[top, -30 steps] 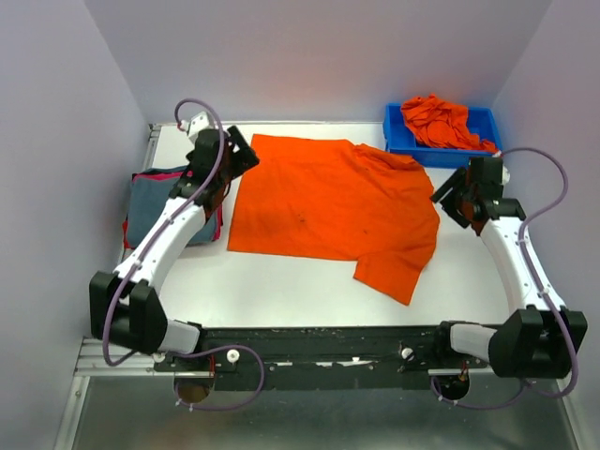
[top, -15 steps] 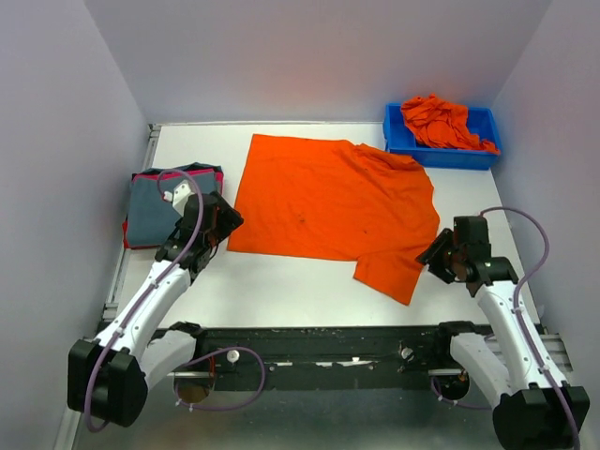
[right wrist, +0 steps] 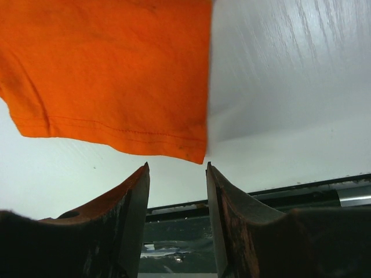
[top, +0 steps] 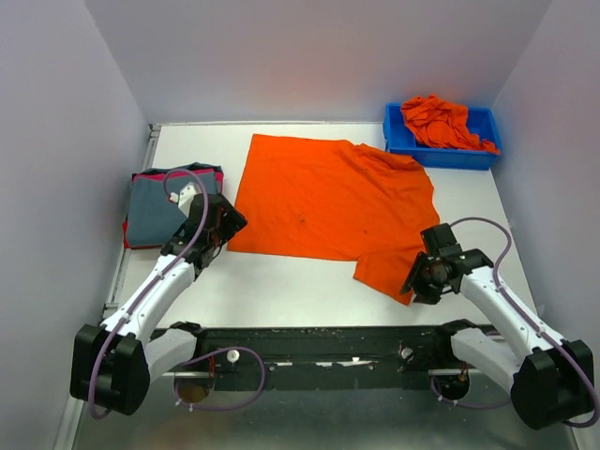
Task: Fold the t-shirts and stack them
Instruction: Grap the side of the flattened tshirt closest away from the robot with both arms
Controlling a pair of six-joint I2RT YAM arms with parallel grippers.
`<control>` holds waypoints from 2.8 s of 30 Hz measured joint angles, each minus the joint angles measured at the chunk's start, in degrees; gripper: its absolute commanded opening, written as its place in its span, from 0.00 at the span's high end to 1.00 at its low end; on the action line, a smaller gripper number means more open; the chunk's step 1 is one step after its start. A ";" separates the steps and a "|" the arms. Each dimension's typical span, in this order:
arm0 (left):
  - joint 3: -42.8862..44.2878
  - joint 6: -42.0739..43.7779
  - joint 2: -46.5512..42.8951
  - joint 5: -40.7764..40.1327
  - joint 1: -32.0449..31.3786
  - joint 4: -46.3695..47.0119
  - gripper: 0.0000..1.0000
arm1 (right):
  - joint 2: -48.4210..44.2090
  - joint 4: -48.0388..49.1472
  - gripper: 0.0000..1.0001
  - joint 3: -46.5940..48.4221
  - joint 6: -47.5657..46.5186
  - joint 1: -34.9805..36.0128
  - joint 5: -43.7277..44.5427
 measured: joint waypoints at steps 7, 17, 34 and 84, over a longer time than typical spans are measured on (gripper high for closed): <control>0.02 -0.13 0.63 1.25 0.00 1.01 0.12 | -0.09 -0.42 0.51 -2.73 3.91 0.55 0.72; 0.13 0.22 1.33 1.40 0.00 2.75 0.14 | 5.40 0.90 0.92 -4.50 8.96 0.66 1.20; 0.20 -4.70 7.08 -1.38 -0.28 2.62 0.30 | -1.31 -1.31 0.99 2.32 8.37 0.76 0.96; -0.50 -22.27 21.73 -15.32 -4.44 -1.33 1.00 | -5.38 -2.86 0.99 10.21 1.22 0.76 6.64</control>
